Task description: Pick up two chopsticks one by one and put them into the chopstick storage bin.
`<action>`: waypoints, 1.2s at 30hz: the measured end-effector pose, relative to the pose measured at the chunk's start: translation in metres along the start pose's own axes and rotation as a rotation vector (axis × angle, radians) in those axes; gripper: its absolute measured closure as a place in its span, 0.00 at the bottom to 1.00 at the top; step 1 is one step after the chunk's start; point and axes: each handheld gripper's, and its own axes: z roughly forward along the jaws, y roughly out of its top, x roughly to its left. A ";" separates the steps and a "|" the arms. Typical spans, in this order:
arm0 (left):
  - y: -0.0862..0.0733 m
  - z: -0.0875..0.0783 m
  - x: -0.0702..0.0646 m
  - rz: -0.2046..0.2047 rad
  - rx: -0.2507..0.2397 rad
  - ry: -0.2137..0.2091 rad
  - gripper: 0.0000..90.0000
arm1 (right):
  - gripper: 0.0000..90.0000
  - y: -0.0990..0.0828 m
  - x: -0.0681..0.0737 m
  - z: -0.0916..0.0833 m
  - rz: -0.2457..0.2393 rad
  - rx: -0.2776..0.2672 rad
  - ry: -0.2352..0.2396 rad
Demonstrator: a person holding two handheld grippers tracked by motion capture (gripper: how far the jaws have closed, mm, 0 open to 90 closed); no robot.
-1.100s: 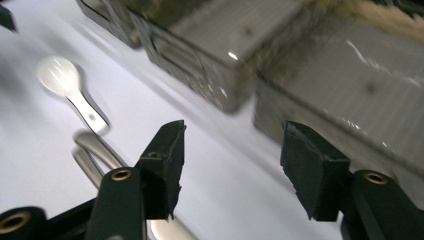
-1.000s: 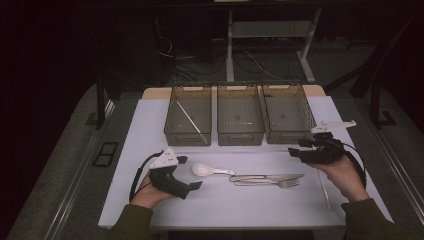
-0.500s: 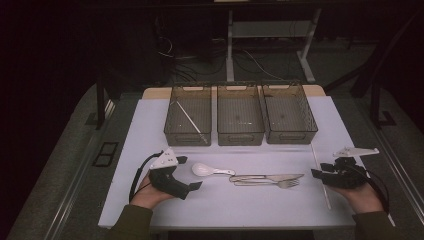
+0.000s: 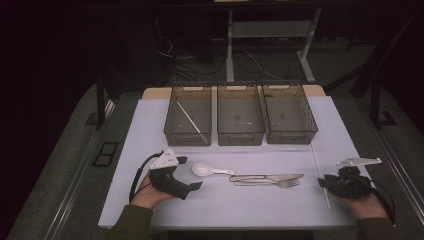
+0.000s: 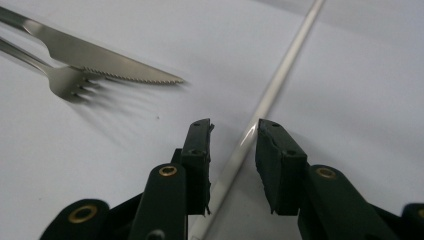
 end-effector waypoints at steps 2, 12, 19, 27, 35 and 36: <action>0.000 0.000 0.000 0.001 0.000 0.000 0.00 | 0.76 -0.001 -0.001 0.001 -0.004 0.016 -0.002; 0.000 0.000 0.000 0.002 0.001 -0.001 0.00 | 0.84 -0.002 -0.004 0.004 0.002 0.038 -0.015; 0.000 0.000 0.000 0.002 0.002 -0.003 0.00 | 0.86 -0.003 -0.008 0.002 -0.008 0.049 -0.010; 0.000 0.000 0.000 0.000 -0.001 -0.003 0.00 | 0.88 -0.004 -0.016 -0.001 -0.006 0.054 -0.035; 0.000 0.000 0.000 0.000 -0.002 -0.002 0.00 | 0.90 -0.007 -0.025 -0.003 0.011 0.050 -0.059; 0.000 0.000 0.000 -0.003 -0.006 -0.001 0.00 | 0.90 -0.007 -0.027 -0.003 0.010 0.047 -0.064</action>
